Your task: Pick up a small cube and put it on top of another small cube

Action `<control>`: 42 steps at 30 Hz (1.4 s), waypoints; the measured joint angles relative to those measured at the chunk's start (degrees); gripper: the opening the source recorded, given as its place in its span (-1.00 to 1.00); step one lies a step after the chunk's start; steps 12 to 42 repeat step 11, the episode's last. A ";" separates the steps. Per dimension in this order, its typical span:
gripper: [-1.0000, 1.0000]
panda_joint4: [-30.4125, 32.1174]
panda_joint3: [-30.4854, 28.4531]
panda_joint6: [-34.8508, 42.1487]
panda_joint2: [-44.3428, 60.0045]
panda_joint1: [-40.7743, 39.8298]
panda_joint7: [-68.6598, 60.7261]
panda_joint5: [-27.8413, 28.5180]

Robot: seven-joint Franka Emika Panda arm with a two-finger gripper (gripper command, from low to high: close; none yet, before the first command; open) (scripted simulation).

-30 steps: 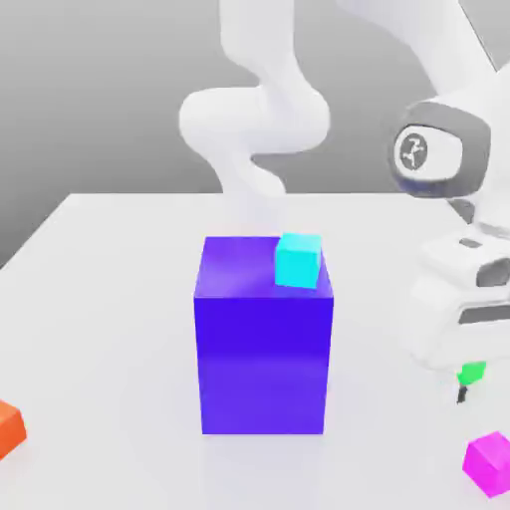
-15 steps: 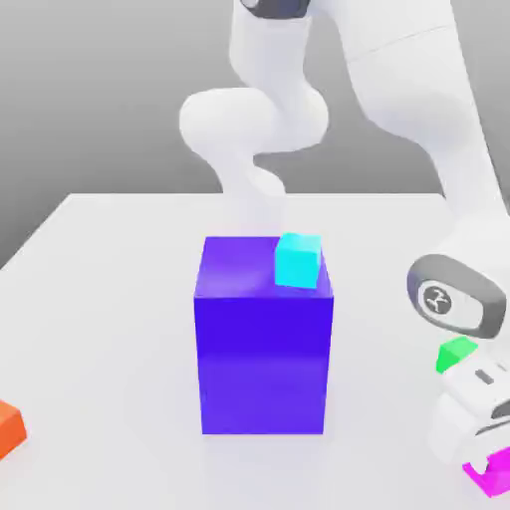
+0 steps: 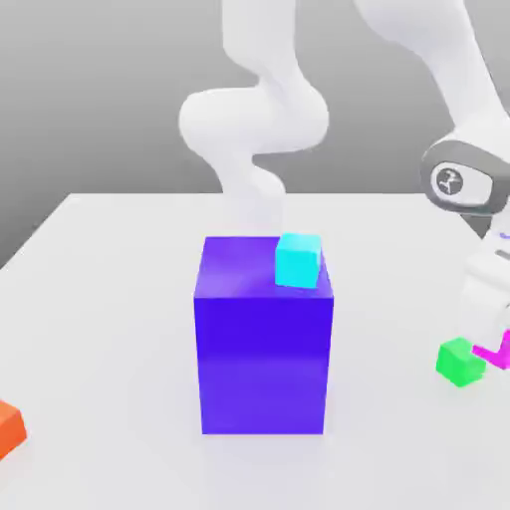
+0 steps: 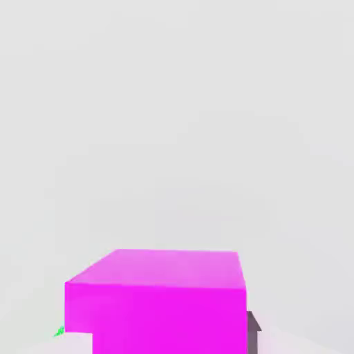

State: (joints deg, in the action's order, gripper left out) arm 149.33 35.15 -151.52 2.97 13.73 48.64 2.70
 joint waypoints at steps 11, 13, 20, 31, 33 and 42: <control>1.00 4.20 -8.57 -10.64 7.25 8.15 6.74 12.54; 1.00 4.20 -8.57 -10.64 7.25 8.15 6.74 12.54; 1.00 4.20 -8.57 -10.64 7.25 8.15 6.74 12.54; 1.00 4.20 -8.57 -10.64 7.25 8.15 6.74 12.54; 1.00 4.20 -8.57 -10.64 7.25 8.15 6.74 12.54; 1.00 4.20 -8.57 -10.64 7.25 8.15 6.74 12.54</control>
